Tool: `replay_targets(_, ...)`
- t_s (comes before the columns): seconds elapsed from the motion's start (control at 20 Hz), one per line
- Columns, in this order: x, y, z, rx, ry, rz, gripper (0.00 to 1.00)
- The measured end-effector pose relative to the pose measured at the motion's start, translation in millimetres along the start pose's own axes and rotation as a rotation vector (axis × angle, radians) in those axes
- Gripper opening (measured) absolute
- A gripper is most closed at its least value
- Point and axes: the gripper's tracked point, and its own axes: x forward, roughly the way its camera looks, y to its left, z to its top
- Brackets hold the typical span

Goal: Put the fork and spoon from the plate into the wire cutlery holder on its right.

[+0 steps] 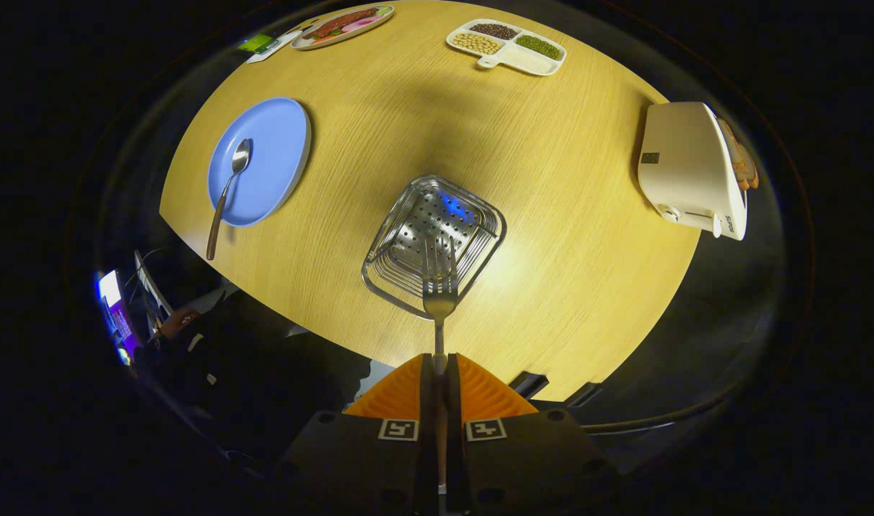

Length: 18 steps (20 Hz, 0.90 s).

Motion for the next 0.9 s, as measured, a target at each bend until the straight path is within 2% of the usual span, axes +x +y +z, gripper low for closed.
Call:
replay_targets(0.15,2,7,7,-0.011,0.049,0.021,0.1)
replay_targets(0.4,12,12,17,-0.011,0.093,0.005,0.11)
replay_targets(0.7,20,15,29,-0.009,0.06,-0.004,0.13)
replay_targets(0.9,18,11,35,0.005,0.013,-0.006,0.2)
